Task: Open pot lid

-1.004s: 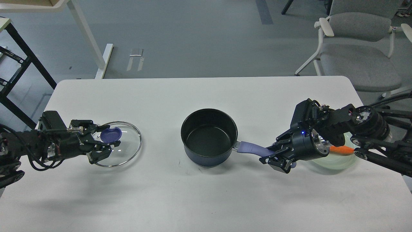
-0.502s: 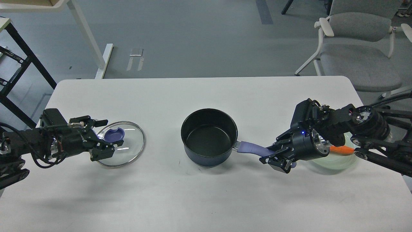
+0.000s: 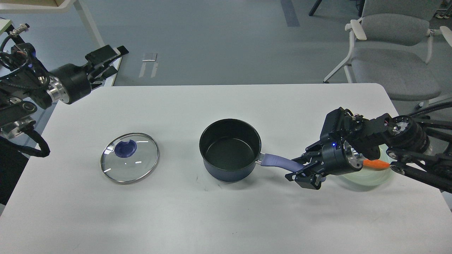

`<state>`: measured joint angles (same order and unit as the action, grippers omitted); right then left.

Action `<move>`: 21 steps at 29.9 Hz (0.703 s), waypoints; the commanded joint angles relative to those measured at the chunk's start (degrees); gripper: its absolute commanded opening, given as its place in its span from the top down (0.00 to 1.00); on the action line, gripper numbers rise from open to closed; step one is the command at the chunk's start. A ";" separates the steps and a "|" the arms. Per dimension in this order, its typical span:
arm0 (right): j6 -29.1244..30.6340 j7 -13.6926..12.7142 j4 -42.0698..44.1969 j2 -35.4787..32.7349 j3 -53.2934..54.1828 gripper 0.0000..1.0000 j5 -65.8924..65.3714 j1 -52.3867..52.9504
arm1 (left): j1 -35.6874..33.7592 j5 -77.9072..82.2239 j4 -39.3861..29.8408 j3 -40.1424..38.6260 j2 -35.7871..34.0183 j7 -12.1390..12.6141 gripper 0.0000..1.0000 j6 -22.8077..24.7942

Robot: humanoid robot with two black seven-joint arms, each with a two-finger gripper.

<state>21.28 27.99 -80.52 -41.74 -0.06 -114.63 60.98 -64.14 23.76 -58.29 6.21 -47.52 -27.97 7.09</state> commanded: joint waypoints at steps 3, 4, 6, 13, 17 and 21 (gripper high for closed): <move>-0.01 0.01 -1.48 -2.37 0.50 0.03 0.55 0.80 | 0.33 -8.28 0.37 -4.00 1.55 -0.03 0.01 0.65; -0.01 0.01 -2.18 -3.42 0.76 0.02 1.51 1.50 | 0.51 -9.33 0.37 -4.62 1.73 -0.03 0.01 0.73; -0.01 0.01 -3.68 -5.97 1.20 0.02 4.66 3.17 | 0.60 -11.09 0.55 -5.15 1.90 -0.03 0.01 0.74; -0.28 0.01 -4.30 -11.25 5.14 0.02 26.53 10.47 | 0.69 -16.89 2.83 -5.24 3.48 -0.03 0.01 3.98; -0.54 0.01 0.08 -11.52 11.47 0.02 40.86 10.30 | 0.86 -21.28 3.80 -5.85 4.27 0.46 0.01 6.27; -3.87 0.01 6.49 -10.56 13.42 0.02 56.40 9.68 | 2.44 -25.07 5.03 -8.57 5.68 2.56 0.01 7.50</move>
<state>19.87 28.00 -78.48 -52.99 12.18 -69.14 71.08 -62.65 1.00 -54.03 -0.55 -42.79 -26.89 13.65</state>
